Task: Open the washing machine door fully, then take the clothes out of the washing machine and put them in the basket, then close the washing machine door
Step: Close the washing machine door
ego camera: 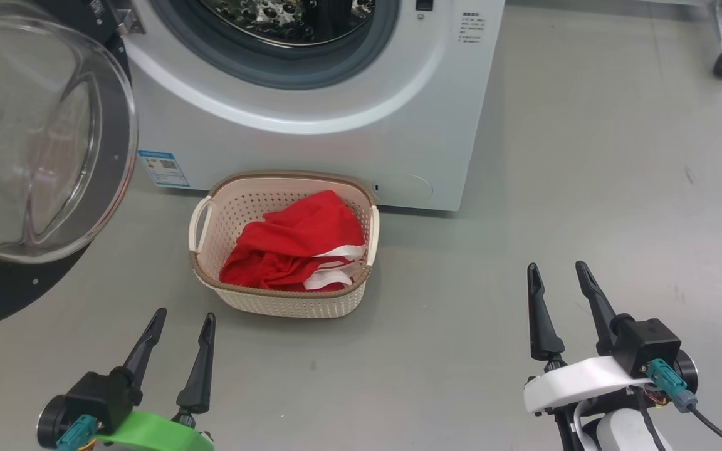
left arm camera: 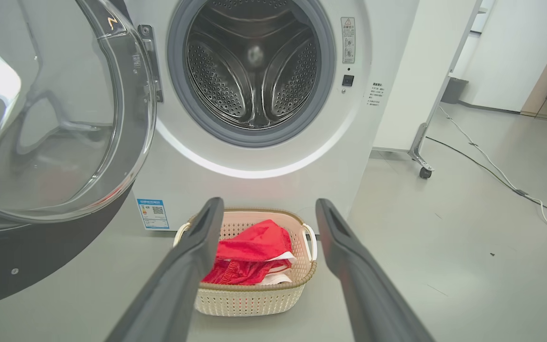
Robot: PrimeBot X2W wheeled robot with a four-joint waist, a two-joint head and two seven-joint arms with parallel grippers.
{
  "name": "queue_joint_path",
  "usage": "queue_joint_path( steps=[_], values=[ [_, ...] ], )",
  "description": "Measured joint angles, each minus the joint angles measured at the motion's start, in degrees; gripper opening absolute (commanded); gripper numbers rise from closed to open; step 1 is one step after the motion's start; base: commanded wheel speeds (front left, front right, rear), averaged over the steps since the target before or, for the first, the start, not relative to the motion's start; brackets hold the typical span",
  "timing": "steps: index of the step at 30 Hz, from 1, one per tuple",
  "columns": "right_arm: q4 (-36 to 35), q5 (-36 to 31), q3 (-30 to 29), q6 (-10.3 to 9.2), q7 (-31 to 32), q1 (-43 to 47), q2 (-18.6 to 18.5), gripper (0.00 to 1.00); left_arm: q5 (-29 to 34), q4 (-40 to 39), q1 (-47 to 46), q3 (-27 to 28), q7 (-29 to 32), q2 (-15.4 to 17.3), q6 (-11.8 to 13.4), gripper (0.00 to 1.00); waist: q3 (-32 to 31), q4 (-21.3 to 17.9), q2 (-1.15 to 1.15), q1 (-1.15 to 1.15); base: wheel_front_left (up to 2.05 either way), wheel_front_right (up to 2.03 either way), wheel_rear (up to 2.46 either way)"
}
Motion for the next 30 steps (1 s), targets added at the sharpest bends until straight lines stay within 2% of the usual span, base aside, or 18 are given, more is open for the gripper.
queue_joint_path(
  steps=[10,26,30],
  values=[
    [0.4,-0.5,0.7,1.46,0.0,-1.7,0.0,1.00,0.1,0.5,-0.6,1.5,0.0,-0.5,0.0,1.00,1.1,7.1,0.00,0.00,0.00,0.00,0.00],
    [1.9,-0.7,0.8,1.93,0.0,-2.3,-0.1,1.00,1.0,0.9,-1.0,2.1,0.0,-1.1,0.0,1.00,-0.2,19.7,0.00,0.00,0.00,0.00,0.00],
    [2.4,-0.4,3.1,2.87,0.0,-2.3,-0.1,1.00,1.3,-0.6,-0.9,4.1,0.0,-1.2,0.0,1.00,-1.0,22.3,0.00,0.00,0.00,0.00,0.00]
  ],
)
